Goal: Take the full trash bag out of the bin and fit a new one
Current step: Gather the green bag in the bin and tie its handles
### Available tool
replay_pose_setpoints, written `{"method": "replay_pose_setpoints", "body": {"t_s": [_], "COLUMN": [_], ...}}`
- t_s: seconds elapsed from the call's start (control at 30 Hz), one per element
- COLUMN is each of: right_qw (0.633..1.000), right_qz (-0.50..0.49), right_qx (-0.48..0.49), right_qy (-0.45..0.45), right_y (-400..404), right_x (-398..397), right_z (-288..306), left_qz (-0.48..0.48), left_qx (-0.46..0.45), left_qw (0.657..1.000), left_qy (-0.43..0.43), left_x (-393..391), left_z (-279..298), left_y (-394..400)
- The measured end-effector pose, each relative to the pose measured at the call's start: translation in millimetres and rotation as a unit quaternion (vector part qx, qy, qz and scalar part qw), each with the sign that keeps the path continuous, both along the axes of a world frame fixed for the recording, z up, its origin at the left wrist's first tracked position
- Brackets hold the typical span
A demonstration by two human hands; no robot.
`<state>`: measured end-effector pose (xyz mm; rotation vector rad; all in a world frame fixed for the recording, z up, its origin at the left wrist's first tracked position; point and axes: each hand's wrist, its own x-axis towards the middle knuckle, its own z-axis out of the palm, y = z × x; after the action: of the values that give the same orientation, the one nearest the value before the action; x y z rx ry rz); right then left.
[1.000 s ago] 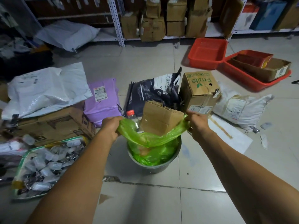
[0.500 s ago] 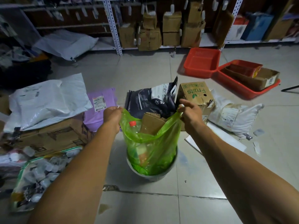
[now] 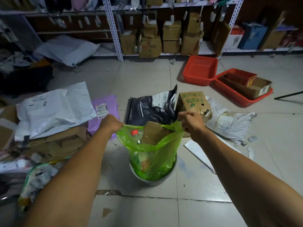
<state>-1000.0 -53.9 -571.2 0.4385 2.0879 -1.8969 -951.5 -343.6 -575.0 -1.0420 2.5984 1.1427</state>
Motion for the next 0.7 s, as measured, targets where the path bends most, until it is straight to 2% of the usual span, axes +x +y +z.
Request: {"method": "replay_pose_setpoints", "body": {"t_s": [0.07, 0.17, 0.23, 0.33, 0.43, 0.6, 0.7], "right_qw": [0.993, 0.960, 0.945, 0.941, 0.960, 0.992, 0.993], "right_qz": [0.045, 0.102, 0.120, 0.114, 0.094, 0.044, 0.033], "right_qx": [0.104, 0.260, 0.305, 0.319, 0.262, 0.077, 0.043], "right_qy": [0.010, 0.021, 0.012, 0.007, 0.023, 0.092, 0.107], "right_y": [6, 14, 18, 20, 14, 3, 0], "right_x": [-1, -4, -5, -6, -7, 4, 6], "right_z": [-5, -10, -10, -6, 5, 42, 52], "left_qz": [0.036, 0.071, 0.089, 0.108, 0.116, 0.080, 0.080], "left_qx": [0.055, 0.175, 0.230, 0.300, 0.361, 0.379, 0.371], "left_qw": [0.997, 0.979, 0.965, 0.936, 0.906, 0.890, 0.892], "left_qy": [0.047, 0.070, 0.090, 0.148, 0.190, 0.239, 0.244], "left_x": [-3, -5, -7, -12, -16, -9, -8], "left_z": [4, 12, 15, 25, 36, 61, 70], "left_y": [-2, 3, 6, 10, 16, 33, 33]}}
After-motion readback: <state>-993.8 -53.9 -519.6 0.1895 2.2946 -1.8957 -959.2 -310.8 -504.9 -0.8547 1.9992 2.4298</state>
